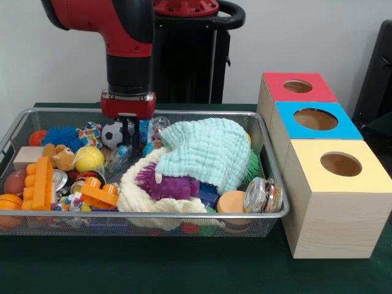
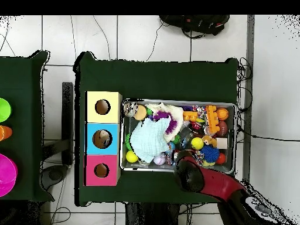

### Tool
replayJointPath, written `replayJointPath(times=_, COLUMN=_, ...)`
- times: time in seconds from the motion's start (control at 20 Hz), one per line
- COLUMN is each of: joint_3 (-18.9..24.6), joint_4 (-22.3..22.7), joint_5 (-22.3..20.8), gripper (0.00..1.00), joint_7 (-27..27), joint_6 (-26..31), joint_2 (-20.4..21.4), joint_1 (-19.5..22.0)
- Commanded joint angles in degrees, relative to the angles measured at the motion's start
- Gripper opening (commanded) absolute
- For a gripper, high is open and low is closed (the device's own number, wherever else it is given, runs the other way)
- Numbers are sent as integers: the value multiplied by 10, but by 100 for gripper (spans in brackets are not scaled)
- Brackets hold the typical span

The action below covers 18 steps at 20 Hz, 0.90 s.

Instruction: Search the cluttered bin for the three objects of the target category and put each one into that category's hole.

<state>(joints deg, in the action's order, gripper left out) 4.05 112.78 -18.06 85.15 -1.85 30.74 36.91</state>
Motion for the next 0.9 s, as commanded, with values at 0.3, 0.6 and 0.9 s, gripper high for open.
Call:
replayJointPath(times=0.3, joint_3=41, joint_4=5, joint_5=85, gripper=0, joint_7=72, joint_6=250, joint_2=87, joint_1=-11)
replayJointPath(times=0.6, joint_3=41, joint_4=3, joint_5=92, gripper=0, joint_7=69, joint_6=265, joint_2=91, joint_1=-9)
replayJointPath(times=0.9, joint_3=43, joint_4=8, joint_5=99, gripper=0, joint_7=65, joint_6=274, joint_2=95, joint_1=-7)
